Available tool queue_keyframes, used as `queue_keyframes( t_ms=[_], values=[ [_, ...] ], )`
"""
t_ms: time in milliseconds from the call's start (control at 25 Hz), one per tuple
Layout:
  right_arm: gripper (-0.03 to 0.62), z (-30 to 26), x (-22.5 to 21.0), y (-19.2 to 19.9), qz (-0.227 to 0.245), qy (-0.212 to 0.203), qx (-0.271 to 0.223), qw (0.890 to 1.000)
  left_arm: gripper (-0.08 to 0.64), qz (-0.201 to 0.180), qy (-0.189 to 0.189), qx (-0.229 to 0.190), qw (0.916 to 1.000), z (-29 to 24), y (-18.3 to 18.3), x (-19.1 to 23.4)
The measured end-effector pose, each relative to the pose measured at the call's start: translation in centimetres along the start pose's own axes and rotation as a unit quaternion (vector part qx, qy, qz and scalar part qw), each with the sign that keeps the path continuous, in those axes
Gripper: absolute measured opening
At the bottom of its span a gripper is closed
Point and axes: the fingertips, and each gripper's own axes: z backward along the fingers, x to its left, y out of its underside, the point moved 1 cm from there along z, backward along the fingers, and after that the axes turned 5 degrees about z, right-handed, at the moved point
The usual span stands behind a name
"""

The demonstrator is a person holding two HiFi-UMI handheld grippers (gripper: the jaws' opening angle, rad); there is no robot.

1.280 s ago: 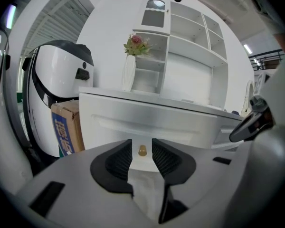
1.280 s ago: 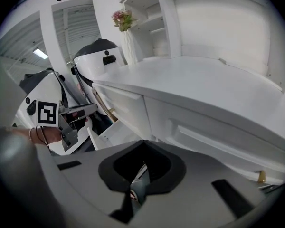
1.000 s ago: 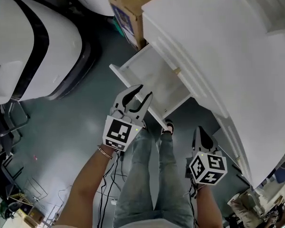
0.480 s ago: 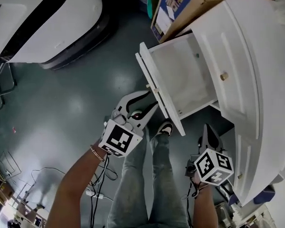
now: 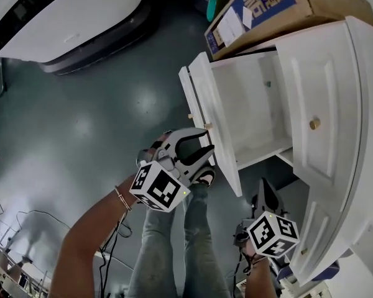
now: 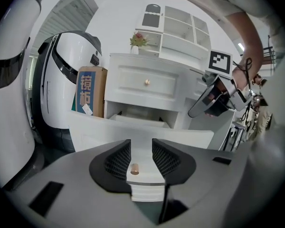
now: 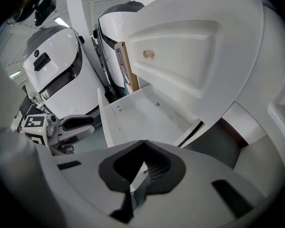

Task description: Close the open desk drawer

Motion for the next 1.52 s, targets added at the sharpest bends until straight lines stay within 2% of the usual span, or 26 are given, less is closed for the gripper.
queue_keyframes(
  t_ms=[320,920,1520],
  values=[
    [0.007,-1.2,-1.0,-0.3,0.005,-0.001,0.009,1.000,0.140,-0.007,0.010,0.001,0.9999,-2.3,0.6,0.2],
    [0.007,-1.5,-3.1,0.7,-0.021,-0.002,0.012,1.000,0.138,-0.033,0.031,0.020,0.9988,-4.3,0.7,-0.1],
    [0.007,-0.3,-6.2,1.2,-0.052,0.015,0.004,0.999,0.138,-0.037,0.035,0.028,0.9983,-7.3,-0.8,-0.2]
  ],
)
